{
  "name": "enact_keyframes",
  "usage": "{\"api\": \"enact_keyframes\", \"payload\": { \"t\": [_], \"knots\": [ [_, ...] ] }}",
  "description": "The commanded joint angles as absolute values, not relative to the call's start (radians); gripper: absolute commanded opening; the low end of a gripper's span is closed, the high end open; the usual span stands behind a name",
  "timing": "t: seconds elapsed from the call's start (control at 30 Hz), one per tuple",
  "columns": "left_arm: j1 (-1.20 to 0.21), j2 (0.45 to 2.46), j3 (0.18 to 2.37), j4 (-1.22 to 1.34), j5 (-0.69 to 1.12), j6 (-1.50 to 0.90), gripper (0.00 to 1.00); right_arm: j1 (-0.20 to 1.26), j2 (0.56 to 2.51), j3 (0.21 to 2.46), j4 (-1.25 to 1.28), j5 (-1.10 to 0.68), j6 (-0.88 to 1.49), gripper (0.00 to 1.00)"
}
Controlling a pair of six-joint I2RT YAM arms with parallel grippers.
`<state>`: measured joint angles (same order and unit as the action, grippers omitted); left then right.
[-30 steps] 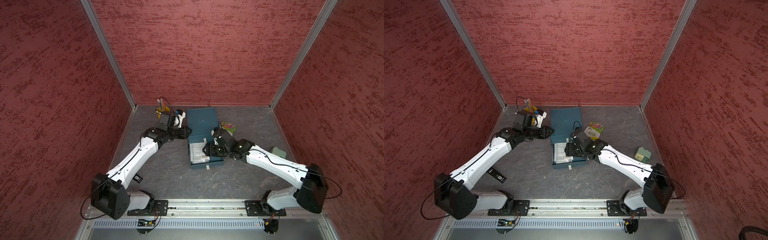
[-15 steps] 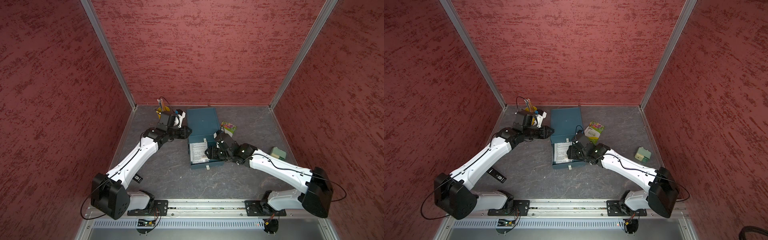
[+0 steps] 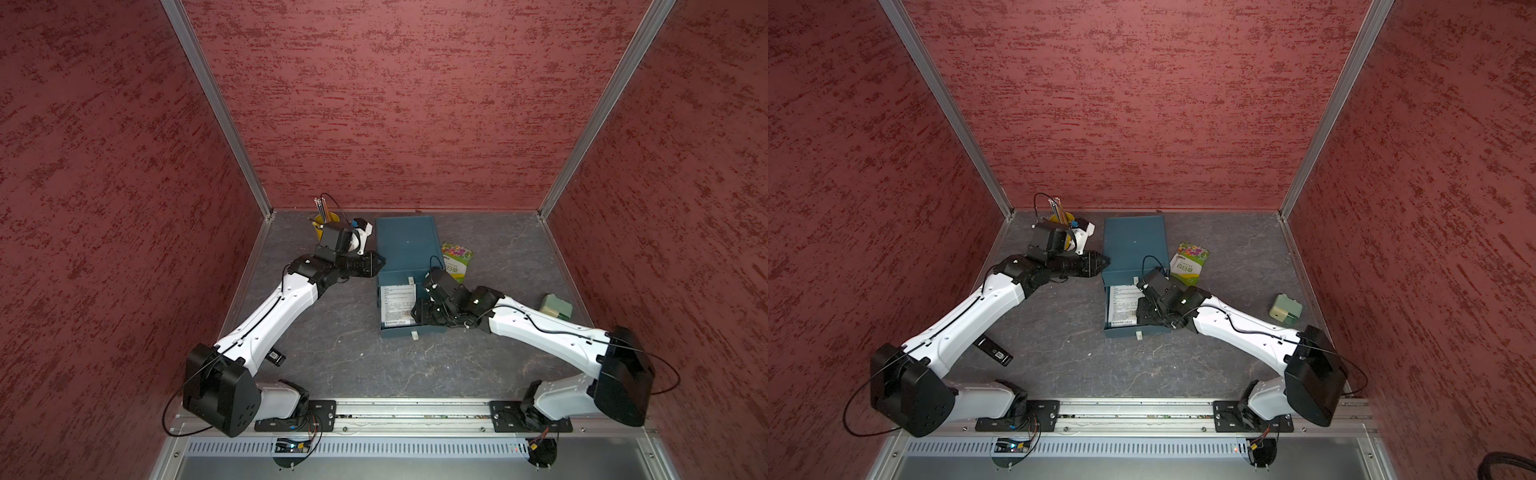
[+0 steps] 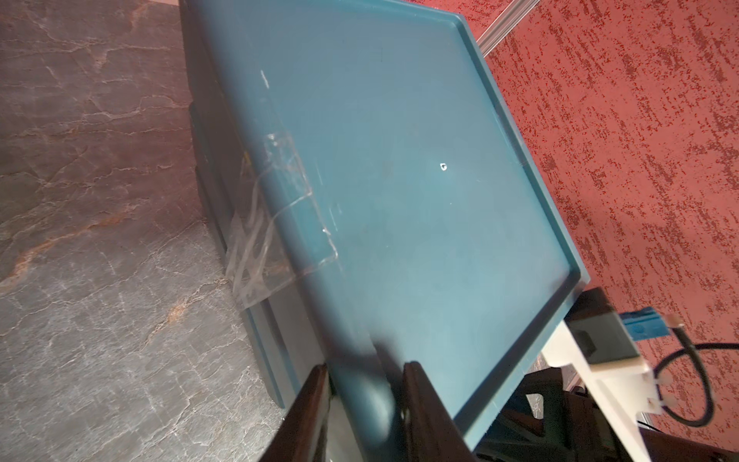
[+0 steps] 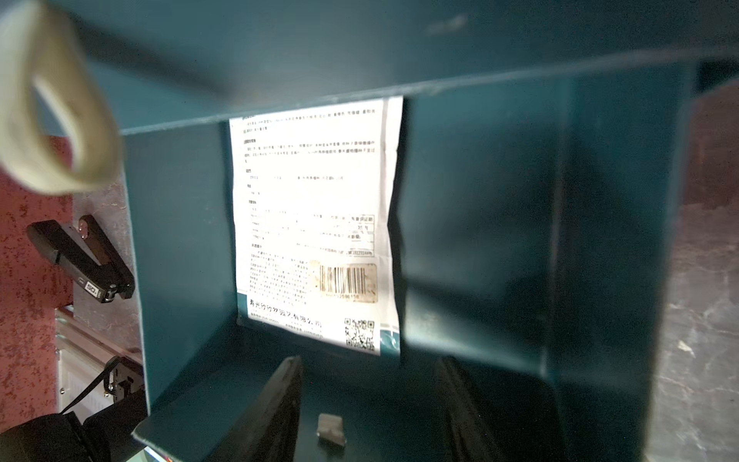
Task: Take the seed bags out of the drawer
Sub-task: Pick up the seed packet from the drawer.
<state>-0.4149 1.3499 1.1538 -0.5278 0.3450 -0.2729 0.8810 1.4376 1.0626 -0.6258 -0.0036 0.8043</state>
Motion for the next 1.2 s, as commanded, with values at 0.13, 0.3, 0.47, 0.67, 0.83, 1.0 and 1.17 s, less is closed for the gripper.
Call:
{"api": "enact_keyframes", "payload": {
  "t": [0.13,0.3,0.47,0.67,0.83,1.0,1.17],
  "knots": [
    [-0.449,1.416,1.1,-0.701,0.375,-0.236,0.33,0.888,1.506,1.115,-0.667,0.011,0.825,0.58],
    [-0.45,1.414,1.097,-0.699,0.379,-0.232,0.33,0.888,1.55,1.164,-0.703,0.042,0.829,0.6],
    [-0.449,1.413,1.098,-0.706,0.382,-0.223,0.33,0.888,1.601,1.21,-0.736,0.069,0.836,0.61],
    [-0.448,1.408,1.094,-0.718,0.387,-0.213,0.33,0.889,1.639,1.23,-0.749,0.099,0.871,0.63],
    [-0.447,1.412,1.09,-0.717,0.397,-0.212,0.33,0.888,1.678,1.239,-0.729,0.092,0.889,0.64],
    [-0.448,1.423,1.1,-0.721,0.406,-0.207,0.32,0.888,1.713,1.247,-0.668,0.04,0.891,0.66],
    [-0.448,1.427,1.1,-0.723,0.411,-0.202,0.32,0.888,1.734,1.229,-0.575,-0.017,0.915,0.69]
  ]
}}
